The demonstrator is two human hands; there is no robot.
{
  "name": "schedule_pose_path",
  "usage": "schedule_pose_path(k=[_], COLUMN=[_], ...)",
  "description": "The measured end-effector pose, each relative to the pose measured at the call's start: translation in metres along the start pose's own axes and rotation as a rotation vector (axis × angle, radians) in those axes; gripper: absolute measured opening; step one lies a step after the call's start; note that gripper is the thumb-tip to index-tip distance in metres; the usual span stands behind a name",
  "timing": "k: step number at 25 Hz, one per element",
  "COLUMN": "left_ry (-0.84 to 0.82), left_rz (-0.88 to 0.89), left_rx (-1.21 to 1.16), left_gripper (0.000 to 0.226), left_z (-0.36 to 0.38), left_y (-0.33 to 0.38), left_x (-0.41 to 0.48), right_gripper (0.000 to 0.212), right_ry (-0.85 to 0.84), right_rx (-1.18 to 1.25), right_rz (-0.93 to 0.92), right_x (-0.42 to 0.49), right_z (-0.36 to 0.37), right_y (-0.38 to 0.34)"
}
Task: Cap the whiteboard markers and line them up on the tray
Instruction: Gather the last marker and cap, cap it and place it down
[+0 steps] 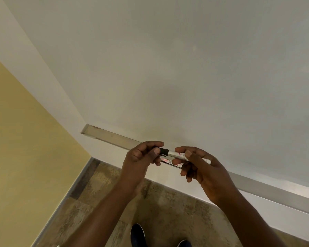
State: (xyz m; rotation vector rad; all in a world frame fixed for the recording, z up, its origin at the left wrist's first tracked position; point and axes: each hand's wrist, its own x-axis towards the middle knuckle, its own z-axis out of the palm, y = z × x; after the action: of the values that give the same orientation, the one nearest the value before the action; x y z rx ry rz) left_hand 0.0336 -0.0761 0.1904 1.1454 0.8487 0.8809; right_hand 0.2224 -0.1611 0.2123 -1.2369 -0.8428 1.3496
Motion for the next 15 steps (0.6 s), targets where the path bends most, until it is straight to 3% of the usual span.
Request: schedule_pose_path(k=[6, 9, 13, 15], left_ry=[0.083, 0.073, -0.235, -0.338], left_rz=[-0.039, -0.099, -0.389, -0.439], left_rx=[-0.378, -0.492, -0.684, -0.749], left_gripper=[0.031, 0.04, 0.099, 0.117], left_z=[0.026, 0.039, 0.056, 0.062], left_y=[-0.009, -0.009, -0.016, -0.021], left_x=[-0.008, -0.008, -0.017, -0.021], right_gripper=[0.019, 0.032, 0.025, 0.024], right_ry=[0.001, 0.011, 0.074, 0.11], right_rx=[-0.562, -0.582, -0.615, -0.719], right_rz=[-0.039, -0.097, -0.142, -0.156], right_x=[-0.013, -0.022, -0.026, -0.027], right_z=[0.001, 0.012, 0.028, 0.032], right_y=[0.014, 0.023, 0.031, 0.034])
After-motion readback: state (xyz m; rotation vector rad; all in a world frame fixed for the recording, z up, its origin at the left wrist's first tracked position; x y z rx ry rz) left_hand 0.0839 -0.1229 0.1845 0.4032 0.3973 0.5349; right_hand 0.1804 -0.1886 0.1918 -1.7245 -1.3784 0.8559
